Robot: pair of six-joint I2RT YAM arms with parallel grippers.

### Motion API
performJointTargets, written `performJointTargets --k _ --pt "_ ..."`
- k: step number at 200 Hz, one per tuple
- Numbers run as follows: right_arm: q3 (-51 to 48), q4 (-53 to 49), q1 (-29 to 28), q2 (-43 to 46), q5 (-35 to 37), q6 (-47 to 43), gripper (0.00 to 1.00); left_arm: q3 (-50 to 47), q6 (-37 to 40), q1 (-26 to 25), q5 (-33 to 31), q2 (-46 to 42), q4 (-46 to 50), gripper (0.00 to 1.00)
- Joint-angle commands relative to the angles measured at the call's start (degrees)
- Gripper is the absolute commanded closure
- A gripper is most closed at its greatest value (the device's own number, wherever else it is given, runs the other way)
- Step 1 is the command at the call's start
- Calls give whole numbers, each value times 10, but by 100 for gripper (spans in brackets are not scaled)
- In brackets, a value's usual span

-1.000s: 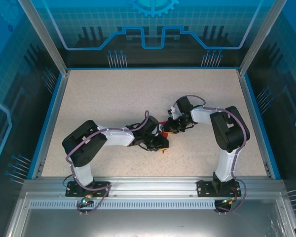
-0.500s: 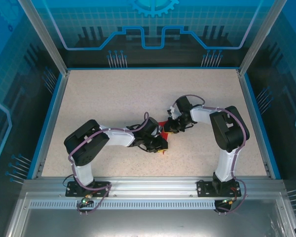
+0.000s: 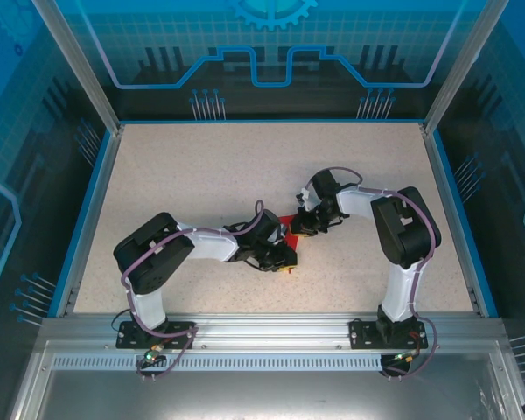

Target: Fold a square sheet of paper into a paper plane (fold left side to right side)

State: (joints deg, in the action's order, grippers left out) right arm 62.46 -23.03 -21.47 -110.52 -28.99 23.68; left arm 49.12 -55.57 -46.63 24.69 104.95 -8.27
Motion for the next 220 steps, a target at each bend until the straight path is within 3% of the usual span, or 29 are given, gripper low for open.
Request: performJointTargets --k 1,170,220 --pt "-2 -25 -6 -31 46 -11 87 -15 -11 -12 3 1 12 79" --pt "5 -32 -6 -37 44 -12 87 -51 -46 -42 -4 14 -19 78" --pt "5 -32 -6 -37 43 -13 87 -83 -74 -50 0 -31 -70 78"
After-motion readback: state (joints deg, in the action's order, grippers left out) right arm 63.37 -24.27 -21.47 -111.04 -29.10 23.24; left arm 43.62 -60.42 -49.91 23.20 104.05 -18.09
